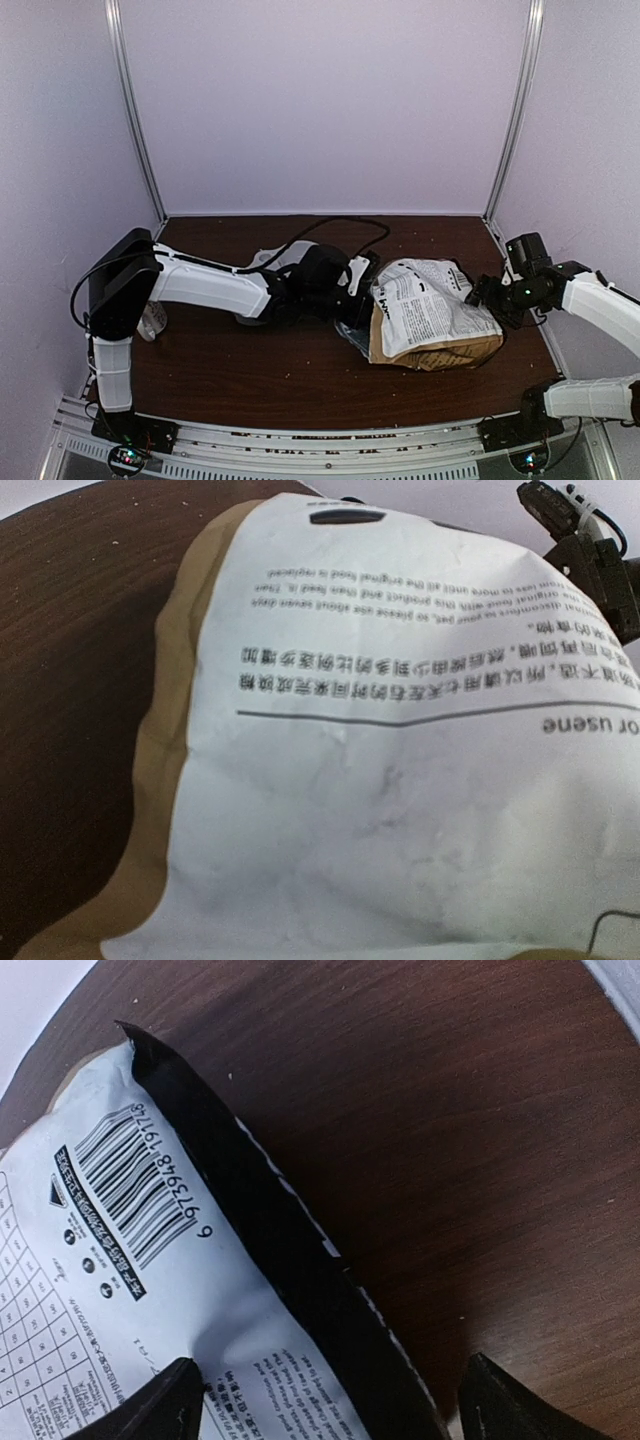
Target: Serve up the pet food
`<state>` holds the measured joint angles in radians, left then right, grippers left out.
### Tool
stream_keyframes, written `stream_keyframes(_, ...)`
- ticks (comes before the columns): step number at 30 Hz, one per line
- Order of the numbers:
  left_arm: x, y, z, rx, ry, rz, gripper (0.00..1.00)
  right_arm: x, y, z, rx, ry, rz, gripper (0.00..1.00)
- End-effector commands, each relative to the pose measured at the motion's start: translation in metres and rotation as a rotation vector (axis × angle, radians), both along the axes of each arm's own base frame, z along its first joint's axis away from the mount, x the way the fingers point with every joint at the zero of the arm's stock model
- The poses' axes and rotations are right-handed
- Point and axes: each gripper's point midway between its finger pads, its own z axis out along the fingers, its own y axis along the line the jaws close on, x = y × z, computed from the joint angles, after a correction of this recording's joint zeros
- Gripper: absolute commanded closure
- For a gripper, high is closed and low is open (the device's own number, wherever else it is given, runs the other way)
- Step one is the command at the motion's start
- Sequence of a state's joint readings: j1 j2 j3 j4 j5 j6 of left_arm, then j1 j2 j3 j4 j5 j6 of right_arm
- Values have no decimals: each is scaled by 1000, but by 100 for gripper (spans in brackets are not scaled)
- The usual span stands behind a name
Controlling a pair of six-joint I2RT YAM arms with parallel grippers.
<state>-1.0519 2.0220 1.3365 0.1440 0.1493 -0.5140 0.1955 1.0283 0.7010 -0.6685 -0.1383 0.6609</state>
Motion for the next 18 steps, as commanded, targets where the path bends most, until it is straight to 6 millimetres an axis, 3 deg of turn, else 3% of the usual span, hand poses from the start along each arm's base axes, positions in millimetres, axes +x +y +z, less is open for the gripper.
stream_keyframes(1,18,1,-15,63,-33,96,100,3,29,-14,159,10,67,11)
stream_keyframes(9,2,-32,-25,23,29,-67,100,-3,67,-16,295,44,191,15)
stream_keyframes(15,5,-43,-44,115,61,-99,100,4,87,0,349,0,211,16)
stream_keyframes(18,-7,-48,-49,131,80,-185,100,8,90,5,358,-21,209,16)
